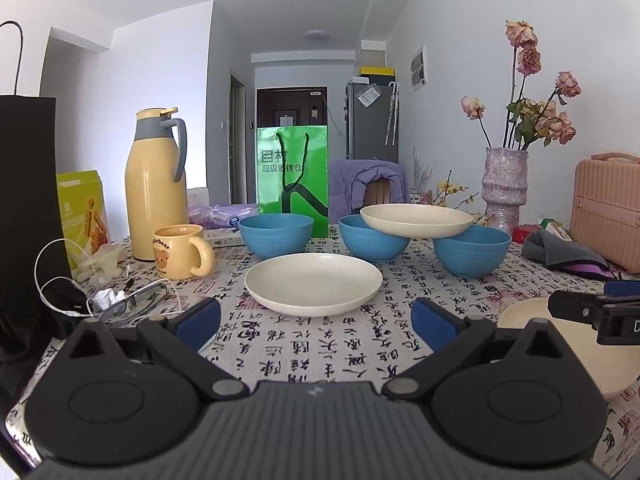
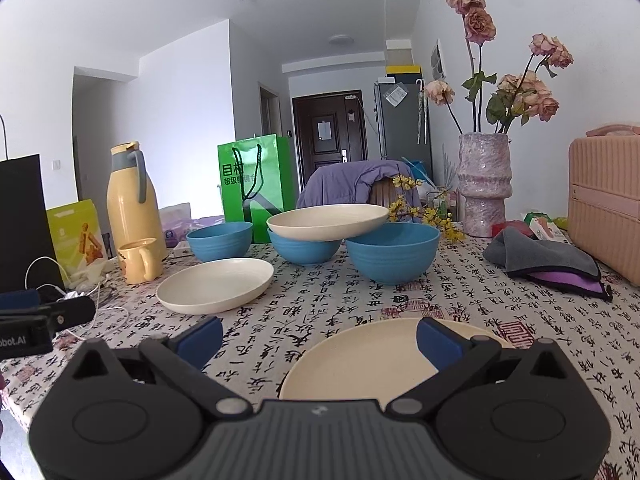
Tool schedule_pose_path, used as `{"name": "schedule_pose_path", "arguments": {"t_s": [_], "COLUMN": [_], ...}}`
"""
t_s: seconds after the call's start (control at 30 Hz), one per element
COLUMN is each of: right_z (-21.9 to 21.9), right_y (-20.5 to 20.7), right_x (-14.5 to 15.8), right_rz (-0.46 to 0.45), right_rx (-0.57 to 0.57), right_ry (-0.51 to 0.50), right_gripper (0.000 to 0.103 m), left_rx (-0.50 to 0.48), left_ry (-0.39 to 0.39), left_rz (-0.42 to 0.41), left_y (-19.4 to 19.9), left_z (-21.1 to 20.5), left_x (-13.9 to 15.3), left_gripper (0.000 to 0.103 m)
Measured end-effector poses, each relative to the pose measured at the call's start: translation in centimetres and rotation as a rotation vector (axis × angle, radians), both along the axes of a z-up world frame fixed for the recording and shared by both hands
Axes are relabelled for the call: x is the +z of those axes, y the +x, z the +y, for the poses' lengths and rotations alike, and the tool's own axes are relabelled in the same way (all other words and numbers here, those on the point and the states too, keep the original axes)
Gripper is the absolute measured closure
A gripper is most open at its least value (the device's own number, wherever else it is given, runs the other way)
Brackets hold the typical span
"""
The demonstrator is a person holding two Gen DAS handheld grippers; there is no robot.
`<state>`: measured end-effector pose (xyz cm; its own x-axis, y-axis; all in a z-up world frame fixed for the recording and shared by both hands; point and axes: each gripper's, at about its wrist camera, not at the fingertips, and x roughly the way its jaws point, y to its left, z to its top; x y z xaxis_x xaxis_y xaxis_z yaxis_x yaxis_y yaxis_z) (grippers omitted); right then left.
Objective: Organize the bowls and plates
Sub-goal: 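Move both grippers toward the cream plate resting on the blue bowl, then grasp the cream plate rim with both grippers and lift it off the bowl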
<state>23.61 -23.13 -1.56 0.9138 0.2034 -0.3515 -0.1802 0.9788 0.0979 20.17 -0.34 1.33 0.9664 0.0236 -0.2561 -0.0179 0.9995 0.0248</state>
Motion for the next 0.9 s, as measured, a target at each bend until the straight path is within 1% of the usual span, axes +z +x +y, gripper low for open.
{"name": "schedule_pose_path", "arguments": {"t_s": [0.17, 0.37, 0.57, 0.7, 0.8, 0.9], "right_z": [0.4, 0.5, 0.8, 0.6, 0.4, 0.3], "right_y": [2.1, 5.1, 8.4, 11.0, 13.1, 15.5], "right_x": [0.4, 1.5, 2.3, 2.9, 3.3, 3.8], "right_rz": [-0.004, -0.006, 0.009, 0.032, 0.059, 0.109], "right_rx": [-0.008, -0.011, -0.027, -0.053, -0.053, -0.05], "right_ry": [-0.02, -0.02, -0.019, -0.017, -0.006, 0.005], "right_gripper": [0.0, 0.0, 0.0, 0.0, 0.0, 0.0], "left_rx": [-0.004, -0.009, -0.021, -0.027, -0.037, -0.063], "left_ry": [0.011, 0.004, 0.011, 0.013, 0.011, 0.024], "left_rz": [0.003, 0.008, -0.012, -0.028, -0.037, -0.015], "left_y": [2.1, 4.8, 8.0, 10.4, 12.6, 15.3], "left_z": [0.0, 0.1, -0.1, -0.2, -0.4, -0.9], "left_x": [0.4, 0.9, 1.6, 2.3, 2.9, 3.4], "left_gripper": [0.0, 0.0, 0.0, 0.0, 0.0, 0.0]}}
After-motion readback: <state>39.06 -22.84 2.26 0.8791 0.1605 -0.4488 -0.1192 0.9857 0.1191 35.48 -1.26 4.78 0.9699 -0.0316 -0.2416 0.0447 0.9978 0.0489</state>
